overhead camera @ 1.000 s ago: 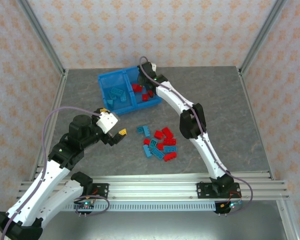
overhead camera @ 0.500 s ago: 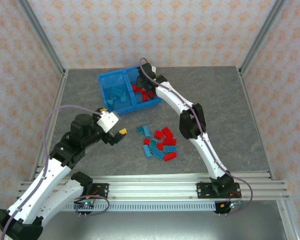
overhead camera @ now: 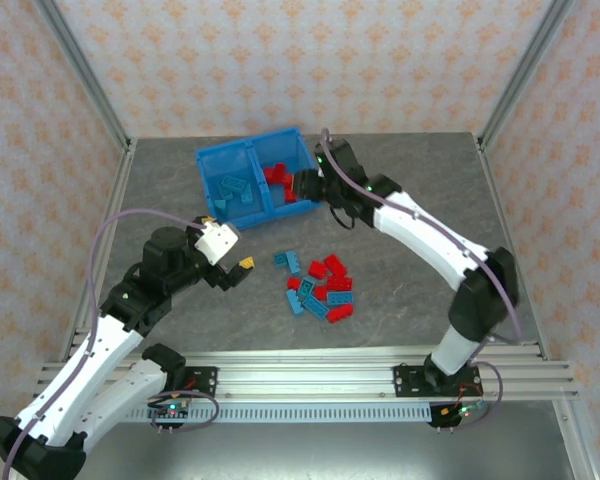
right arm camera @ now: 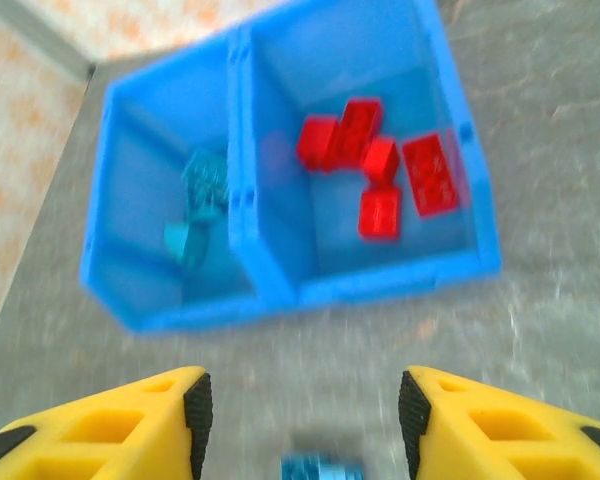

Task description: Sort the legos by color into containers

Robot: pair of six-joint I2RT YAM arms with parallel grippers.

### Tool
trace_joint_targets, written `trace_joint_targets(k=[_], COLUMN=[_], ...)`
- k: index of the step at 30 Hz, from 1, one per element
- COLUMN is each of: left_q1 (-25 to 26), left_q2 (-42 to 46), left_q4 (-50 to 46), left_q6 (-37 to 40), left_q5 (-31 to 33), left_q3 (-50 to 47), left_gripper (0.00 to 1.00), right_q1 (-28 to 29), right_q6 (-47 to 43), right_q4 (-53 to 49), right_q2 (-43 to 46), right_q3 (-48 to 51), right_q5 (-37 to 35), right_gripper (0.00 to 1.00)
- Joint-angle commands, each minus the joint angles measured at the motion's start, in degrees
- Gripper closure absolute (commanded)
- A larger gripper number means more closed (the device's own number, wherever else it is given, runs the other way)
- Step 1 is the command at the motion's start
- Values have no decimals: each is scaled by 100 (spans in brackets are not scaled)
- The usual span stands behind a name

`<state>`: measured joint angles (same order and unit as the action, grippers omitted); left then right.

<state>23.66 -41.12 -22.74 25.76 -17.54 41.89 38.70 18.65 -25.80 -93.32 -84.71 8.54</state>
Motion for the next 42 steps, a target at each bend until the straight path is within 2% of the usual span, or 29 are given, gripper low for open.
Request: trace_joint_targets(k=[1, 4, 9, 14, 18, 25, 29, 31, 38, 42], left_q1=[32, 27, 32, 26, 28, 26, 30, 25, 27, 31], left_q2=[-66, -117, -177, -113, -102, -115, -115, -109, -106, -66], left_q4=[201, 198, 80, 24, 15, 32, 24, 20, 8, 20], left_q6=[-58, -69, -27, 5, 12, 0, 9, 8, -4, -181], left_q5=[1, 16, -30, 36, 71, 92, 128, 152, 350, 952], left_q3=[27, 56, 94, 100, 90, 91, 88, 85, 90, 113], left_gripper=[1, 1, 1, 1, 1, 1, 1, 1, 1, 1], right_q1=[283, 581, 796, 815, 832, 832, 827, 830, 823, 824], right_q6=[-684, -799, -753, -920, -926, -868, -843, -796, -497, -390], right_q4=[-404, -876, -785, -1092, -1068, -1012, -1055, -994, -467, -132], right_q2=[-1, -299, -1149, -1918, -2152, -2332, -2351, -2256, -1372, -940], right_q3=[569, 561, 391, -5, 16, 184, 139, 149, 304, 208], right_q5=[410, 550, 1206, 906, 737, 338, 151, 89, -58, -72], right_gripper=[46, 47, 47, 48, 51, 68, 71, 79, 85, 87])
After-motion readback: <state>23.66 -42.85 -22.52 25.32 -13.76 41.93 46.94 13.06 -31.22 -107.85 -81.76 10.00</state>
